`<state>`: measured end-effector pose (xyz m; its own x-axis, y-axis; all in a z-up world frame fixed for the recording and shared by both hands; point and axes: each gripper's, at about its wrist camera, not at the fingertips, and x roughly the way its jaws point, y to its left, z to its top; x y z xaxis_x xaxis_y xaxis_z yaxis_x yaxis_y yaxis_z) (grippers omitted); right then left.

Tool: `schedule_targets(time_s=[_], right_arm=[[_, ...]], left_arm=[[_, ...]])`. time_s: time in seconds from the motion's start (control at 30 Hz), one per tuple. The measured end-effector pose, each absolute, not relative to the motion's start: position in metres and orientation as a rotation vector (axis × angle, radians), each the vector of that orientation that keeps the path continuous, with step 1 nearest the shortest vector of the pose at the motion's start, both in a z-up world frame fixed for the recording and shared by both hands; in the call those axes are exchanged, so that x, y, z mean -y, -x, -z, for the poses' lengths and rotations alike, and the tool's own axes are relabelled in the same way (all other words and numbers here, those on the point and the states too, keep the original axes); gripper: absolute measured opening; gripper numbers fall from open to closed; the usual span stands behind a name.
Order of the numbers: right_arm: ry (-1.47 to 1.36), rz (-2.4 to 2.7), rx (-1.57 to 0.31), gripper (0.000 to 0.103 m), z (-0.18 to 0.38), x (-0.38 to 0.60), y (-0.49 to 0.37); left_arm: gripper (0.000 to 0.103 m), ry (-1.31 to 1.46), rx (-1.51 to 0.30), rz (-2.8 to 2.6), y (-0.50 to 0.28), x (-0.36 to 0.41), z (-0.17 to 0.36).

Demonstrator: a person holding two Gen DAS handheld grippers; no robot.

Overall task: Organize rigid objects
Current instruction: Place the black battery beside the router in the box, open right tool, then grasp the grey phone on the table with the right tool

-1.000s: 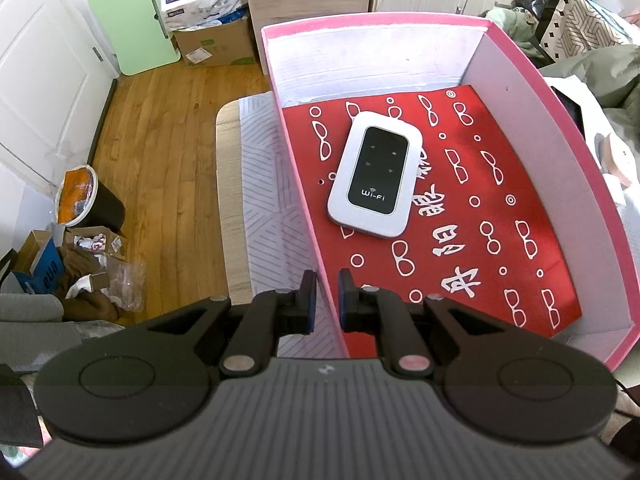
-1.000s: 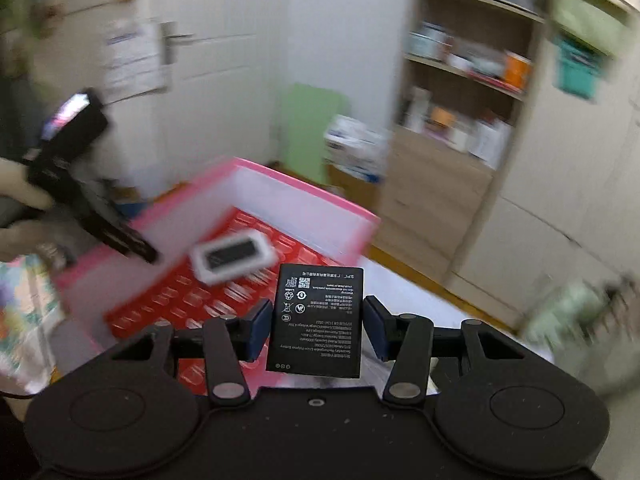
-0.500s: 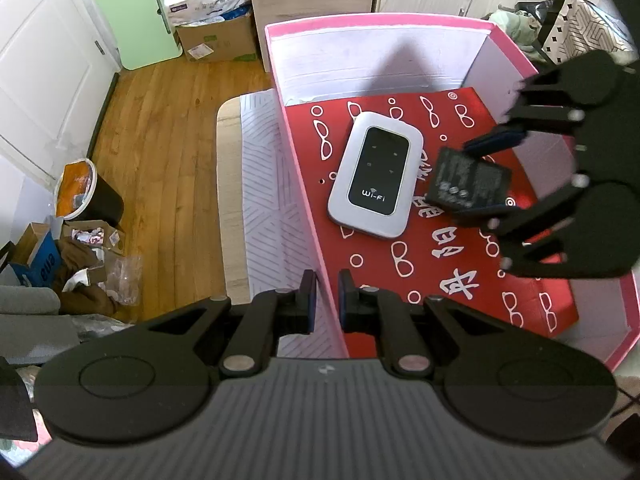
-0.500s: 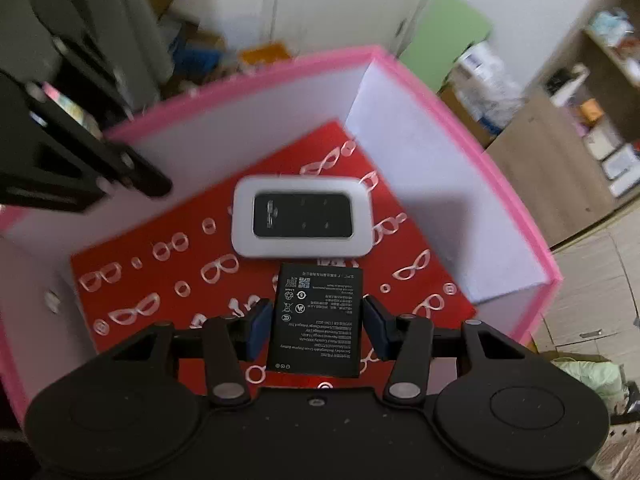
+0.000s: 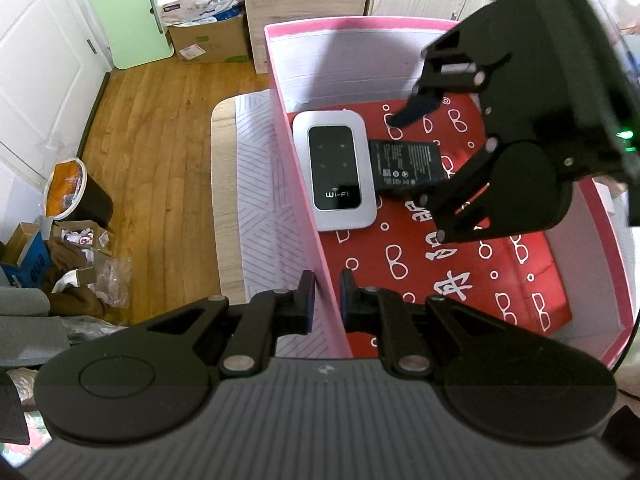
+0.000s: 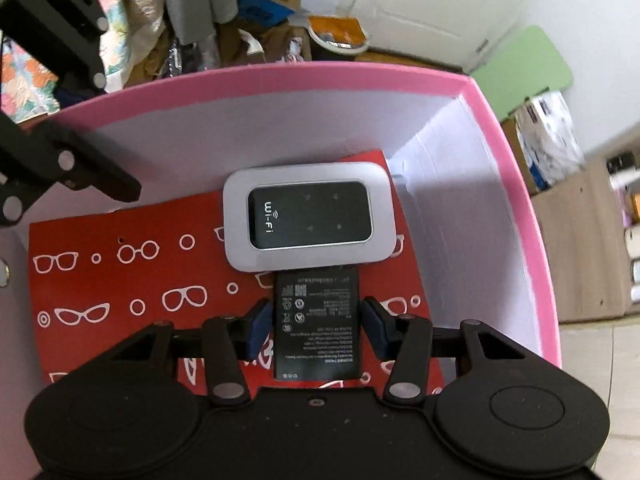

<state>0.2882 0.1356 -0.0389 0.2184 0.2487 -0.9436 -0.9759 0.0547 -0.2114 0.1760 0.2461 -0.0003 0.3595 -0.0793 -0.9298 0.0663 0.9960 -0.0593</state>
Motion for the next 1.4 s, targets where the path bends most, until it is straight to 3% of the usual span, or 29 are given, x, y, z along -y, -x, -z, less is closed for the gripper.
schedule_targets(time_s=[0.63, 1.07, 1.4], right_arm=[[0.510, -0.820, -0.818, 0.061, -0.064, 0.018, -0.283], [0.393, -0.830, -0.906, 0.061, -0.009, 0.074, -0.265], [0.638, -0.843, -0.897, 0.065, 0.042, 0.074, -0.265]], left_arm=[[0.011, 0.025, -1.195, 0.097, -0.174, -0.248, 0.001], [0.012, 0.047, -1.191, 0.089, -0.172, -0.252, 0.001], [0.012, 0.059, -1.198, 0.076, -0.173, -0.251, 0.002]])
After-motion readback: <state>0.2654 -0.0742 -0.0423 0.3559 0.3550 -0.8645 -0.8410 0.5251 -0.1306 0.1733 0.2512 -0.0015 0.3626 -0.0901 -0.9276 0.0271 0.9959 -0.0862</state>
